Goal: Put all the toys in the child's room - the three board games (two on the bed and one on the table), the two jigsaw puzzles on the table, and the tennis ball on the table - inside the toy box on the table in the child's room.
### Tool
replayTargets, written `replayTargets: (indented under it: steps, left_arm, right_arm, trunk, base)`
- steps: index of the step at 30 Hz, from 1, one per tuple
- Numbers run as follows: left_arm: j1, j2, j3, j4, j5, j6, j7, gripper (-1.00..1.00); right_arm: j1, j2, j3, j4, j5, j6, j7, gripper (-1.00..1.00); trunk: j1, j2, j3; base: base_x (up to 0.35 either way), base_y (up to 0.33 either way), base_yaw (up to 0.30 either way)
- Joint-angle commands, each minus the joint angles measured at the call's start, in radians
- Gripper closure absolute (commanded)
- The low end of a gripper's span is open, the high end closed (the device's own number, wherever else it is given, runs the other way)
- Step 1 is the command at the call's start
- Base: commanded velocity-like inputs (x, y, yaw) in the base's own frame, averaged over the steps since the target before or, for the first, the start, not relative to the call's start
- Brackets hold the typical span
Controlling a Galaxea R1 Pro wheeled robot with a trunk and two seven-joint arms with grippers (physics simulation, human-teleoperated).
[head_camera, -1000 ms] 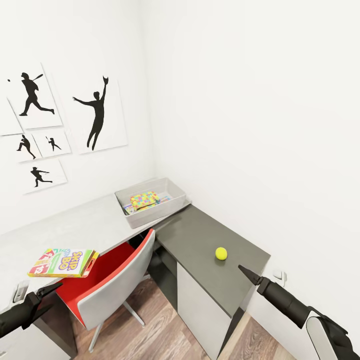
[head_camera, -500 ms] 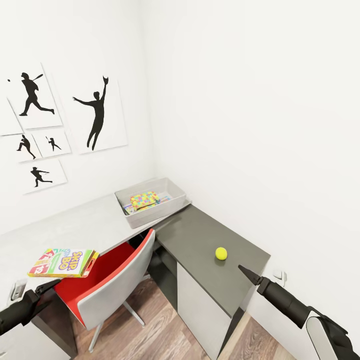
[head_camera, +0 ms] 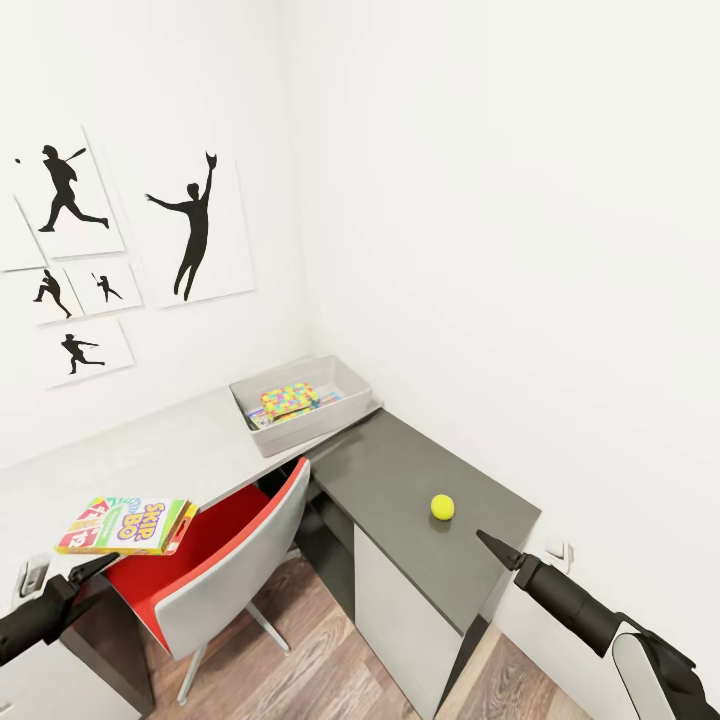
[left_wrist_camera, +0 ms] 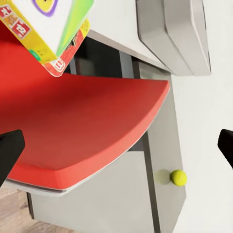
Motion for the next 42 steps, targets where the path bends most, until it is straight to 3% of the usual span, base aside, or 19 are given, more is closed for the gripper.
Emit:
replayTargets:
  steps: [1, 25, 37, 42]
  left_arm:
    - [-0.003, 0.0, 0.002, 0.0, 0.001, 0.005, -0.002, -1.0]
    - [-0.033, 0.007, 0.006, 0.002, 0.002, 0.006, -0.003, -1.0]
    - [-0.035, 0.011, 0.031, 0.01, 0.002, 0.017, -0.01, -1.0]
    - [-0.035, 0.011, 0.063, 0.011, 0.001, 0.021, -0.009, -1.0]
  right_arm:
    - [-0.001, 0.0, -0.001, 0.0, -0.007, 0.008, 0.001, -1.0]
    - [-0.001, 0.0, -0.003, 0.004, -0.007, 0.008, 0.002, -1.0]
    - [-0.001, -0.001, -0.005, 0.0, -0.008, 0.008, 0.004, -1.0]
    - [-0.001, -0.001, -0.007, 0.0, -0.008, 0.008, 0.005, -1.0]
  trunk:
    - [0.001, -0.002, -0.002]
    - [0.001, -0.002, -0.002]
    - [0.001, -0.002, -0.002]
    - [0.001, -0.002, -0.002]
  base:
    - [0.0, 0.0, 0.0]
    - [0.0, 0.0, 0.0]
    - [0.0, 0.0, 0.0]
    - [0.0, 0.0, 0.0]
